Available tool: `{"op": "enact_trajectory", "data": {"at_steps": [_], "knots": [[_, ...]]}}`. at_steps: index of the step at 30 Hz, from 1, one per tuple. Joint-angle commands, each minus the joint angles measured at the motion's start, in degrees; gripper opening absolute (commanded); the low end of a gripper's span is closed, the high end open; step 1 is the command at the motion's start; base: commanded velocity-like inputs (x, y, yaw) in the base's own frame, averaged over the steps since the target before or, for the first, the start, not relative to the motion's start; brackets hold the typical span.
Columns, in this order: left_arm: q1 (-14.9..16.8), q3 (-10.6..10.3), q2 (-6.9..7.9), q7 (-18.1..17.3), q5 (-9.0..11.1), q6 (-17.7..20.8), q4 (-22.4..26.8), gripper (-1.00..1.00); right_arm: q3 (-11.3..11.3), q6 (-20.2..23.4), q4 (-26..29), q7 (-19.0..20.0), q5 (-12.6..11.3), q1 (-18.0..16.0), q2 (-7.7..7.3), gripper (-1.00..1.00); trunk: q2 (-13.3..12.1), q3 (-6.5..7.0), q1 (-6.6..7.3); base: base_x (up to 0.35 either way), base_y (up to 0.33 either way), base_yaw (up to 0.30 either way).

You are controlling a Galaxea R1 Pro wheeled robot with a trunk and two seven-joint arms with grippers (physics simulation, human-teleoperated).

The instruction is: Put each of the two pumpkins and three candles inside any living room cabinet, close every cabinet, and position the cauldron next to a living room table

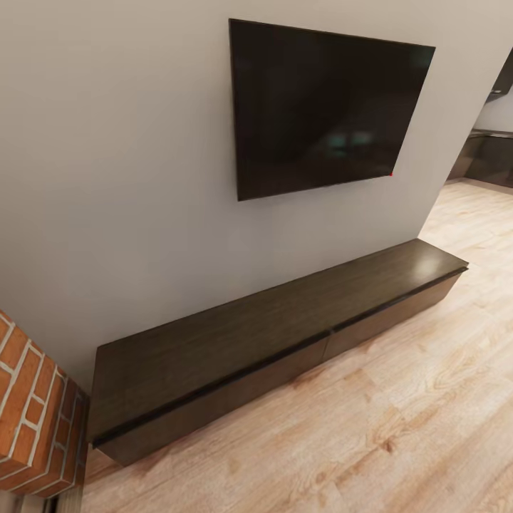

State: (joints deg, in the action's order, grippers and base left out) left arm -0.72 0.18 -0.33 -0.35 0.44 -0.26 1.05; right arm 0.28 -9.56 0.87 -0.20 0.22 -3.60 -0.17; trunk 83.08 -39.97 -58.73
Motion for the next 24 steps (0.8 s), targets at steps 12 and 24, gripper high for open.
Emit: {"op": "enact_trajectory", "data": {"at_steps": [12, 24], "knots": [[-0.01, 0.00, 0.06, 0.00, 0.00, 0.00, 0.00, 1.00, 0.07, 0.05, -0.02, -0.07, 0.05, 0.00, 0.04, 1.00, 0.00, 0.00, 0.00, 0.082, 0.000, 0.025], [-0.02, 0.00, -0.02, 0.01, 0.00, 0.00, 0.00, 1.00, 0.07, 0.06, -0.05, -0.13, 0.05, 0.00, 0.08, 1.00, 0.00, 0.00, 0.00, 0.032, 0.000, 0.261]]}}
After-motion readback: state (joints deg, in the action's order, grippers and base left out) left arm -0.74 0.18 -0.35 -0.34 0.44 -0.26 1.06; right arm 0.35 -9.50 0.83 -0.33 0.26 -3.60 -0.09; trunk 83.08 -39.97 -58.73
